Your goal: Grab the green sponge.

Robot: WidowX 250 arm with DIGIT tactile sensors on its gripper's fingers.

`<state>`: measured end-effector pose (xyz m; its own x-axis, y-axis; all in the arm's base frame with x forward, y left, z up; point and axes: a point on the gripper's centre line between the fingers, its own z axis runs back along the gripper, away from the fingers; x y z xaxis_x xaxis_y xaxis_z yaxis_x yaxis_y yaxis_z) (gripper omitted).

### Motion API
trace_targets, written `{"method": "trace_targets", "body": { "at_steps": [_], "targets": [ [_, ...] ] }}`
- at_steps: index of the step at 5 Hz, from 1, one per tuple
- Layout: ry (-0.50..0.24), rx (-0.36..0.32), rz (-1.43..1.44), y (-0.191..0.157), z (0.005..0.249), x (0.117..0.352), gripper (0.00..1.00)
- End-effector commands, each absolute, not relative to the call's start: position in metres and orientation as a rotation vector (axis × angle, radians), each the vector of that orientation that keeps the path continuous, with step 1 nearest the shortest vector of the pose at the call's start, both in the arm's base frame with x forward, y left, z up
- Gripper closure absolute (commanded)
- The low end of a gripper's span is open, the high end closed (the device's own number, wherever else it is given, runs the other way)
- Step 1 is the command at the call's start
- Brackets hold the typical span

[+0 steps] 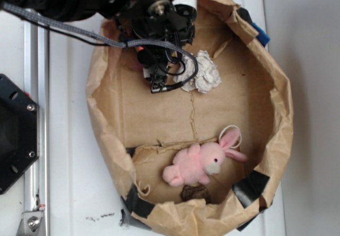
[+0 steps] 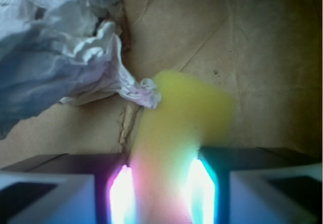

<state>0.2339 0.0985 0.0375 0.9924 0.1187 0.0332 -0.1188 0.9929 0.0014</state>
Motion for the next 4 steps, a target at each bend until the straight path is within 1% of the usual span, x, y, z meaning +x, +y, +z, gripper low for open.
{"method": "trace_targets", "body": {
  "at_steps": [1,2,3,4],
  "targets": [
    [-0.09,0.017,0.111,0.098,0.055,0.239,1.0],
    [-0.095,0.024,0.112,0.093,0.061,0.239,1.0],
    [-0.123,0.003,0.091,0.077,0.082,0.239,1.0],
    [-0.139,-0.047,0.047,0.054,0.107,0.239,1.0]
  ]
}}
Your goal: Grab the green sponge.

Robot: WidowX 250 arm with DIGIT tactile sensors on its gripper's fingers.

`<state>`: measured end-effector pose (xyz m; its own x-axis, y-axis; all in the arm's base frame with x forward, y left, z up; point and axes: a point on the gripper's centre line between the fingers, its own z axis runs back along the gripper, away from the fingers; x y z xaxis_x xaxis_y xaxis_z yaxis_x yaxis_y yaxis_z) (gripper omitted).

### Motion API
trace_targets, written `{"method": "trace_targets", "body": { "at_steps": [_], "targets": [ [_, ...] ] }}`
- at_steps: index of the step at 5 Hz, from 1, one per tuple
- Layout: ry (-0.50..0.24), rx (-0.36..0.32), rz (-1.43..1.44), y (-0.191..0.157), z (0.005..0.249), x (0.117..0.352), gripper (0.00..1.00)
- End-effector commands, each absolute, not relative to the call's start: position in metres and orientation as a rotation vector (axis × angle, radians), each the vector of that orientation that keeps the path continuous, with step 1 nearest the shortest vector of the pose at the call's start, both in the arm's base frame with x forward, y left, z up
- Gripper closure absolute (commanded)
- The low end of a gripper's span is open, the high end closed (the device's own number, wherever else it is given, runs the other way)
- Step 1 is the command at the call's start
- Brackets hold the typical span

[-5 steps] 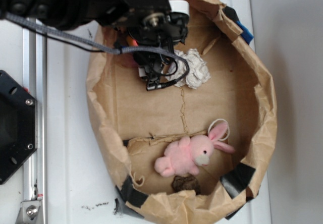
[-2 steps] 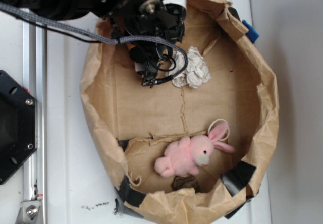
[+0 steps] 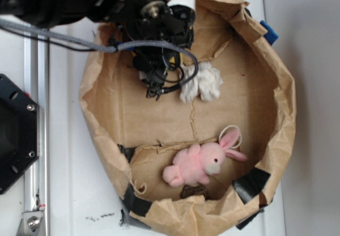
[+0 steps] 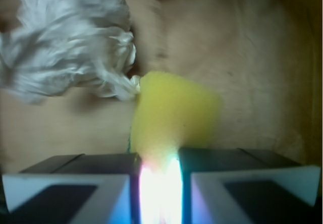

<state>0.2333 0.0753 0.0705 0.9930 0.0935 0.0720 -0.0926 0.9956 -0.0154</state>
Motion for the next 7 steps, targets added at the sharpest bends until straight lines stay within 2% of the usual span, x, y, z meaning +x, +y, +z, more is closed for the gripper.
{"method": "trace_targets", "body": {
  "at_steps": [1,3,6,7],
  "targets": [
    [-0.144,-0.066,0.02,0.042,0.117,0.244,1.0],
    [-0.161,-0.088,-0.019,0.026,0.132,0.25,1.0],
    [-0.118,-0.004,-0.064,-0.003,0.152,0.259,1.0],
    [-0.109,0.009,-0.049,-0.007,0.153,0.252,1.0]
  ]
}}
